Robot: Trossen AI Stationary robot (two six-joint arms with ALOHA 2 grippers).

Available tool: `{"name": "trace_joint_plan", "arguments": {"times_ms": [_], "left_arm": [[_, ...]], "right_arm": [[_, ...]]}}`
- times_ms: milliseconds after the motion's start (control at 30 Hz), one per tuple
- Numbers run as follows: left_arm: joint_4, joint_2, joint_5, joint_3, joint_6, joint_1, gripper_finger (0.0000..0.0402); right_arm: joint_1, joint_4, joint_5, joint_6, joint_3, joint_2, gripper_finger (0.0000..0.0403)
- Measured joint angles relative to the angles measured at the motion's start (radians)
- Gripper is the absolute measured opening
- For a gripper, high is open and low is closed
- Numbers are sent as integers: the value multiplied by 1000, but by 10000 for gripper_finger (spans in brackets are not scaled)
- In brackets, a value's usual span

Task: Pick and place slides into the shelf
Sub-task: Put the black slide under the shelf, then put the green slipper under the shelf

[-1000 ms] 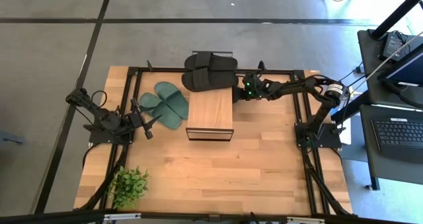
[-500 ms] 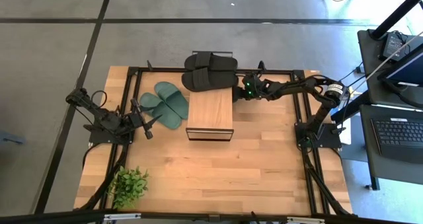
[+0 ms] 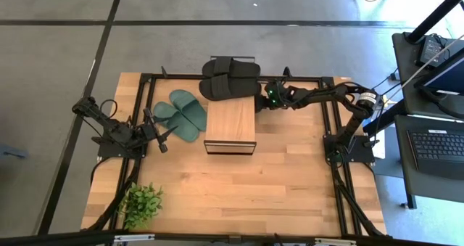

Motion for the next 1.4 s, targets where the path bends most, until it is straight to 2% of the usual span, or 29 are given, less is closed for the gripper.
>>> {"name": "trace_joint_plan", "arguments": {"times_ms": [733,967,1233,1400], "left_arm": [[0,0,0,0,-49,0,168],[0,0,0,0,-49,0,168],[1,0,0,0,-49,0,168],[1,0,0,0,-49,0,168]], "right_arm": [[43,-154,26,-30,86,-24,138],[72,-230,82,-58,88,-167,138],[181,-383,92,-218,88,-385,138],[279,-521,196,-307,88,-517,138]]}}
